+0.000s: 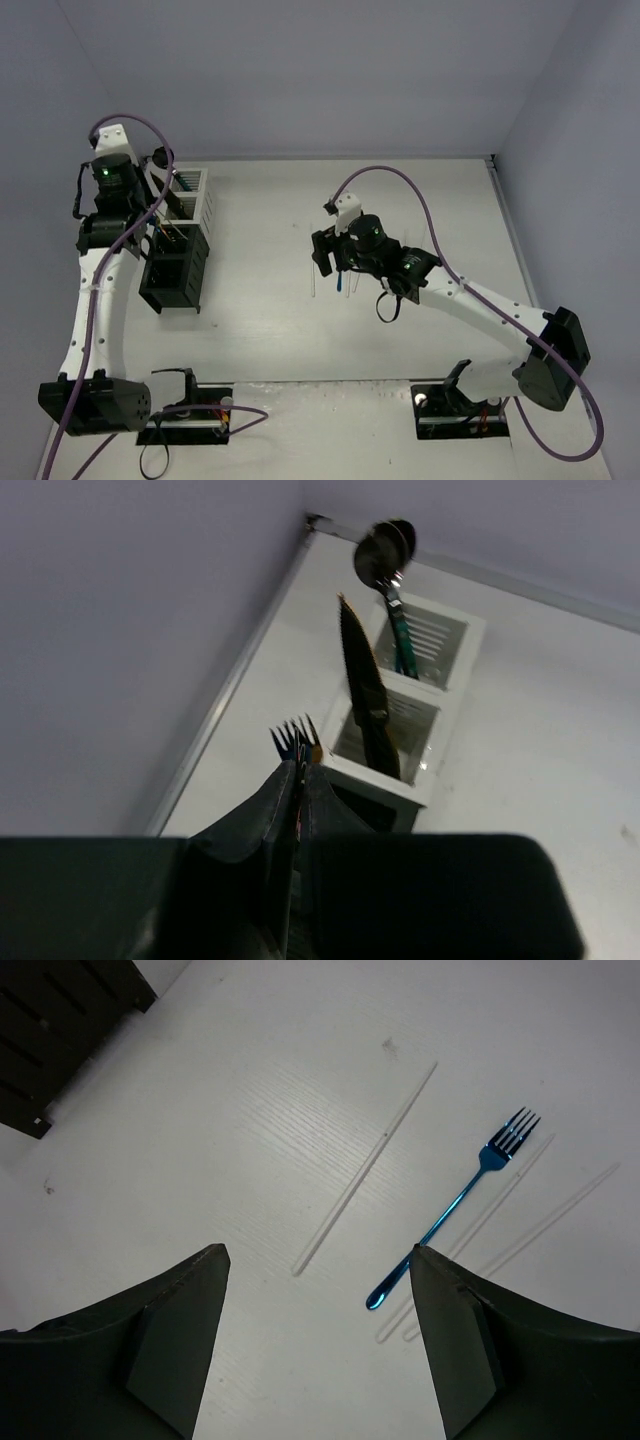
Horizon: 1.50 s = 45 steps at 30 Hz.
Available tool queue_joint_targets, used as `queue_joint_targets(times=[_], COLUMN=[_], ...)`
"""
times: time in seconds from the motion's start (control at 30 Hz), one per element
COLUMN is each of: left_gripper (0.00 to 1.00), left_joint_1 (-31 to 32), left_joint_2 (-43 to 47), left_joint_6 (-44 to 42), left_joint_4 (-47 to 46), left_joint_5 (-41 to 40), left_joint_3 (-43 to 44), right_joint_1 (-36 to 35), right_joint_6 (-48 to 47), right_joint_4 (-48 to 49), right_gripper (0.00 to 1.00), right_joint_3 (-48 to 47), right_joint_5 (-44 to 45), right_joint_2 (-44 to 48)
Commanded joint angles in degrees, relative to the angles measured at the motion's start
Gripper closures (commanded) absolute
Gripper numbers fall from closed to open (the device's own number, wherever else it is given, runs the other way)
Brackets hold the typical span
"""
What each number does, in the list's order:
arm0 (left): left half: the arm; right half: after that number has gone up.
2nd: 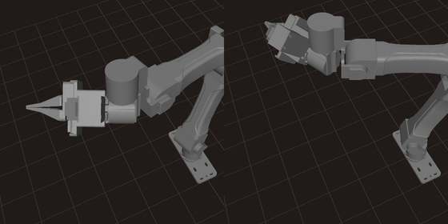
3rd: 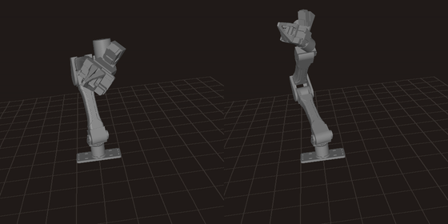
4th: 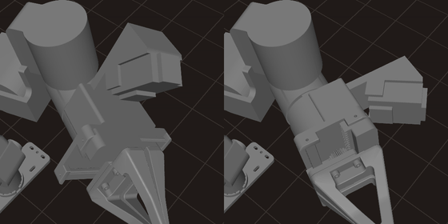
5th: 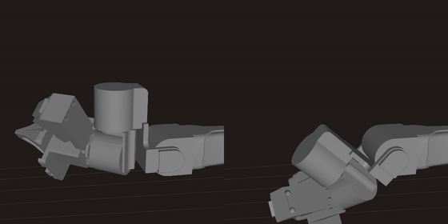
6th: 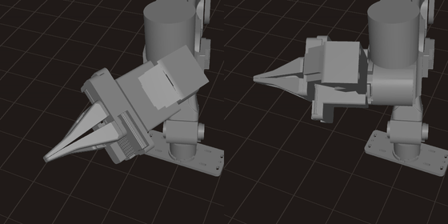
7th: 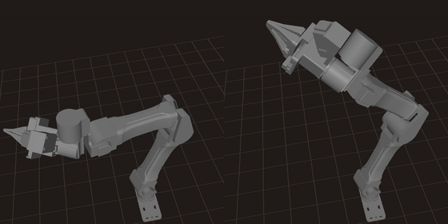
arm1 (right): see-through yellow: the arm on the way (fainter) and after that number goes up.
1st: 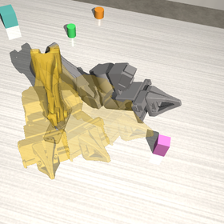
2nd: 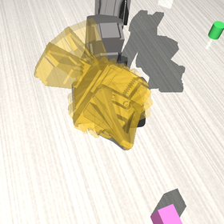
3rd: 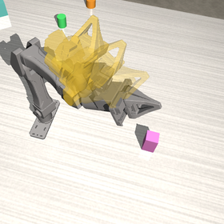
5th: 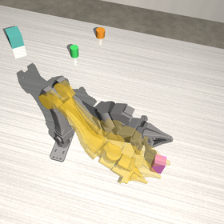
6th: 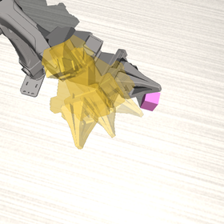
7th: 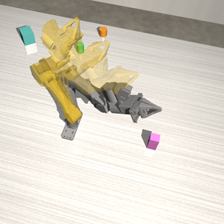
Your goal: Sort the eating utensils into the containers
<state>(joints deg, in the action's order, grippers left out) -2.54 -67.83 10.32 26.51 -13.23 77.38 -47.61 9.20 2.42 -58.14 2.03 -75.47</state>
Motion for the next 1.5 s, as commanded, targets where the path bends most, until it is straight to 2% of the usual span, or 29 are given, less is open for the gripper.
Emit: queue_joint_targets(times=[0.0,0.17,0.33,0.5,0.77,0.93,1.03,1.17,1.23,1.47], left_gripper=[1.00,1.00,0.98,0.84,0.58,0.36,0.29,0.27,0.26,0.26], left_joint_1=[-3.5,-4.0,-3.9,-3.9,-3.9,-3.6,-3.1,-0.9,0.9,11.6], left_joint_2=[-2.4,-5.8,-6.5,-6.6,-3.8,0.4,2.8,6.1,7.6,8.9], left_joint_6=[-1.4,-1.8,-0.7,0.5,2.5,5.9,9.0,11.6,12.5,10.9], left_joint_4=[-7.3,-10.0,-13.3,-13.2,-9.2,-3.2,1.1,3.9,4.0,2.4], left_joint_5=[-1.1,-2.9,-3.3,-2.9,-0.5,6.7,13.7,25.0,27.1,25.8], left_joint_3=[4.0,2.5,-3.1,-5.4,-5.1,-3.6,-3.4,-6.7,-10.0,-18.1], right_joint_1=[1.1,2.3,4.2,5.7,8.6,9.4,10.4,11.4,11.7,12.6], right_joint_6=[1.4,1.7,2.7,4.7,11.5,15.4,17.1,18.3,18.7,20.9], right_joint_4=[3.6,3.6,3.6,3.6,2.4,0.9,0.6,-0.1,-0.3,-0.7], right_gripper=[0.30,0.30,0.30,0.30,0.32,0.34,0.37,0.43,0.46,0.56], right_joint_3=[1.4,2.9,3.5,2.3,-2.9,-6.8,-8.3,-10.7,-11.5,-14.3], right_joint_5=[0.9,0.8,1.0,3.7,8.8,12.3,12.2,11.8,11.4,10.9], right_joint_2=[3.8,4.5,3.9,0.8,-10.4,-18.2,-21.3,-26.0,-28.2,-33.2])
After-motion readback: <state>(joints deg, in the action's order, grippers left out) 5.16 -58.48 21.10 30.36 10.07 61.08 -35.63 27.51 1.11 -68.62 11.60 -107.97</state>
